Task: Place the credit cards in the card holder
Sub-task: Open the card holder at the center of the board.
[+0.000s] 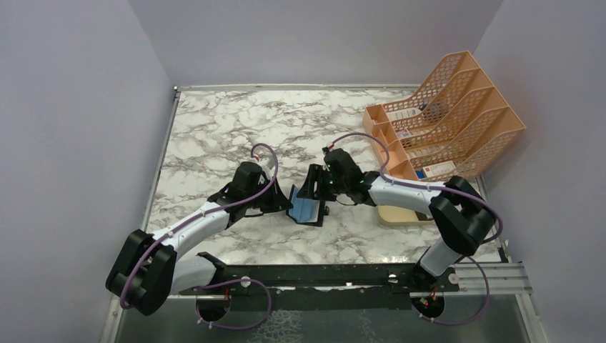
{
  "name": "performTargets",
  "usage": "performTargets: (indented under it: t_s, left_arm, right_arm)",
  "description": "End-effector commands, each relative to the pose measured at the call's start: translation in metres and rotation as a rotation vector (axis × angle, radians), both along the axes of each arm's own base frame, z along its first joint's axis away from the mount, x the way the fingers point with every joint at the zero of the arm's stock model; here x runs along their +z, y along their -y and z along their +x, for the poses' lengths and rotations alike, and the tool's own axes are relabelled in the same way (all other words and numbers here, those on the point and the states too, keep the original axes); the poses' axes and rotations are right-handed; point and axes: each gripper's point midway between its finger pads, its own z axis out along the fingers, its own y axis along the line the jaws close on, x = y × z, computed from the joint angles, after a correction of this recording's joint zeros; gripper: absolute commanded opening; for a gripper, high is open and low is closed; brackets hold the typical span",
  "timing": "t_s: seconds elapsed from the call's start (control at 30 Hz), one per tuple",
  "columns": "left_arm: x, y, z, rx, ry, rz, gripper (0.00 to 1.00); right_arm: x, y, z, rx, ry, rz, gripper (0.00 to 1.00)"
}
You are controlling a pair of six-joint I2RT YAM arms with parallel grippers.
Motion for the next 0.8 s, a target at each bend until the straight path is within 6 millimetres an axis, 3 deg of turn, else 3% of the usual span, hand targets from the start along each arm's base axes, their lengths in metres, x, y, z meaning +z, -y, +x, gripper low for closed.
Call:
performTargets:
  t_s: [0.0,0.17,0.33,0.43,0.67,0.77]
  left_arm:
    - [-0.004,-0.003,0.004,0.01,0.022,0.031,0.0]
    - [-0.002,-0.003,0.005,0.012,0.022,0.03,0.0]
    - [0.0,-0.002,0.006,0.022,0.024,0.017,0.0]
    - [-0.002,-0.001,0.005,0.032,0.01,0.005,0.0]
    - [-0.006,-0.006,0.004,0.08,-0.021,0.013,0.0]
    - [-0.008,-0.008,0.003,0.113,-0.046,0.012,0.11]
  right_arm:
    - [0.025,0.012,0.009,-0.021,0.089,-0.06,0.59]
    - [0.044,0.007,0.002,0.029,0.116,-0.003,0.57]
    - [0.051,-0.004,0.001,0.063,0.134,0.06,0.41]
    - [0.042,-0.007,0.001,0.071,0.113,0.051,0.36]
    - [-0.003,0.003,-0.001,0.048,0.048,-0.042,0.28]
    - [-0.024,0.01,-0.004,0.056,0.016,-0.102,0.28]
